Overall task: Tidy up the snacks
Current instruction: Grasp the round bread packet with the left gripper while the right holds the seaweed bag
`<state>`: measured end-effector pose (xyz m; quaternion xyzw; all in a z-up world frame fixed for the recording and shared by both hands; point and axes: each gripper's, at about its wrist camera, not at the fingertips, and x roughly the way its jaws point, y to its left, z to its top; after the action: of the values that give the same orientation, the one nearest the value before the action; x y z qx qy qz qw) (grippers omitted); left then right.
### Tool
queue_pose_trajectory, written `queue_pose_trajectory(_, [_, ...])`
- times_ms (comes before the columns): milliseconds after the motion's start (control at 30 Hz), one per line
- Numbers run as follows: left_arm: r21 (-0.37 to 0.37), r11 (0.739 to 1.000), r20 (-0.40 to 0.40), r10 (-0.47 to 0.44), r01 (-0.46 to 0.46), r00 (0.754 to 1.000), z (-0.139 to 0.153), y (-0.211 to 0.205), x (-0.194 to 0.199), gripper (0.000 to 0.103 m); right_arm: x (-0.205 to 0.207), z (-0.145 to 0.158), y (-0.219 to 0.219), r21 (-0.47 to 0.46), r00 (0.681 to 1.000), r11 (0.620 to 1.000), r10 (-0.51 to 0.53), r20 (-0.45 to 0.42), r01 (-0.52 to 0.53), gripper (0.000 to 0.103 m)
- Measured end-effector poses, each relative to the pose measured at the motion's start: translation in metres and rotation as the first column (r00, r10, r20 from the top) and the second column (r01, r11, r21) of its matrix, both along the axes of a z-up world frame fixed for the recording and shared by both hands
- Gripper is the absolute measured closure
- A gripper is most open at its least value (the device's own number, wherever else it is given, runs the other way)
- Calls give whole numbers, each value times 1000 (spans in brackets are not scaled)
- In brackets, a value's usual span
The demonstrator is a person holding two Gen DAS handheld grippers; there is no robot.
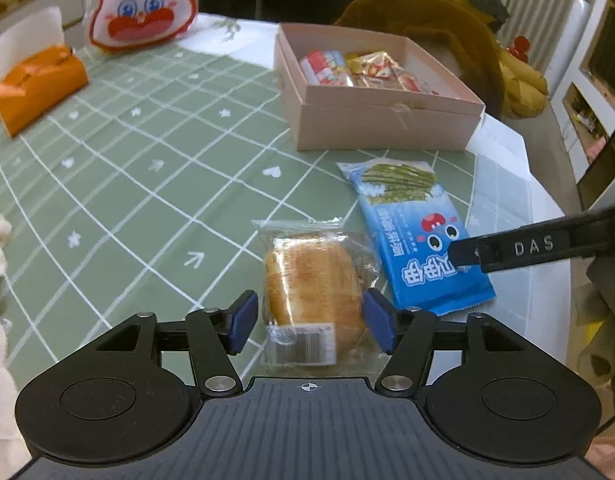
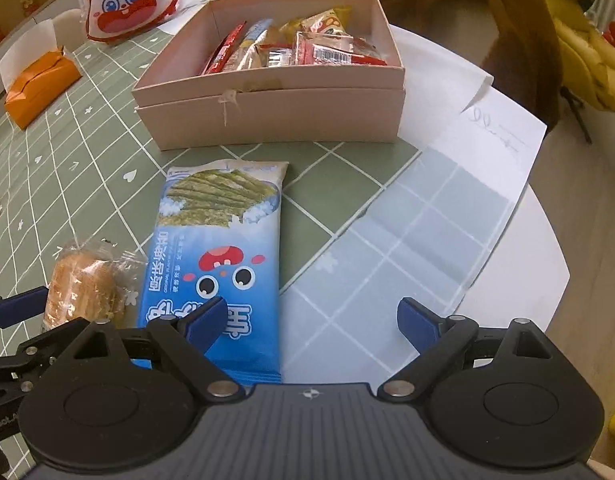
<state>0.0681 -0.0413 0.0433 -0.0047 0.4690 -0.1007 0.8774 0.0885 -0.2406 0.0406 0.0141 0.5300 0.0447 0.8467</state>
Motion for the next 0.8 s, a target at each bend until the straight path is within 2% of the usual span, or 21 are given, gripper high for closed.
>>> queue_pose_trajectory(200, [-77, 997, -37, 22, -25, 999, -7, 4, 9, 35, 0, 1, 4, -18, 1000, 1000, 4, 3, -4, 11])
queue_pose_trajectory(300, [-104, 994, -24, 11, -14, 1000, -9, 4, 8, 39, 2, 2, 3, -17, 1000, 1000, -6, 1, 6, 11])
queue_pose_trajectory(400, [-151, 989, -23, 6, -9, 1000, -11, 6, 7, 50, 2, 1, 3, -17, 1000, 1000, -10, -2, 10, 11])
queue_pose_trajectory(533, [-175, 984, -26, 26, -30, 999, -9, 11, 4, 53, 2, 1, 4, -23, 1000, 1000, -8, 1, 8, 11])
queue_pose_trajectory(633, [-170, 983, -21, 67, -70, 998, -5, 17, -2, 54, 0, 3, 6, -37, 1000, 999, -14, 25, 15, 11])
queue_pose_trajectory(800, [-213, 964, -31, 159, -162, 987, -2, 40, -11, 54, 1, 8, 12, -40, 999, 999, 8, 40, -7, 11])
